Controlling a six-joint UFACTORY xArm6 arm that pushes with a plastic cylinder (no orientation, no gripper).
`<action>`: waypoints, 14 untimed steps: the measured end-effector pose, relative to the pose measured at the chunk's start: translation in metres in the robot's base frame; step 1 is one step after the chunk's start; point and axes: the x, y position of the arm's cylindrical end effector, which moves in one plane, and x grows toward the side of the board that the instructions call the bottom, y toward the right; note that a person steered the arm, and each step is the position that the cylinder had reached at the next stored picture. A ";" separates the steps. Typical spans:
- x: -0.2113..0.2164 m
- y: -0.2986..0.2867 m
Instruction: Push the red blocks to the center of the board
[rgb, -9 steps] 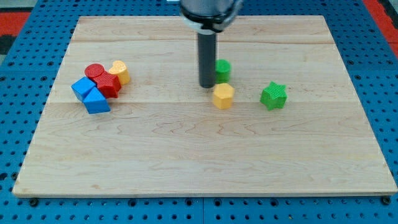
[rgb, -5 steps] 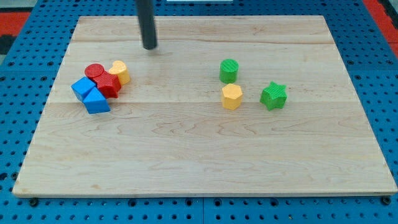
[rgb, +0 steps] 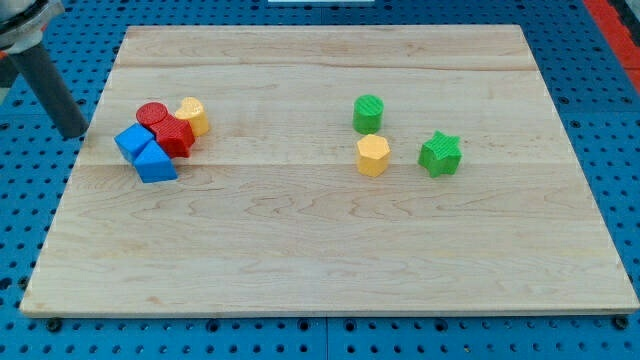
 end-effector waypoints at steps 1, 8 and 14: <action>-0.008 0.093; 0.014 -0.009; 0.010 0.085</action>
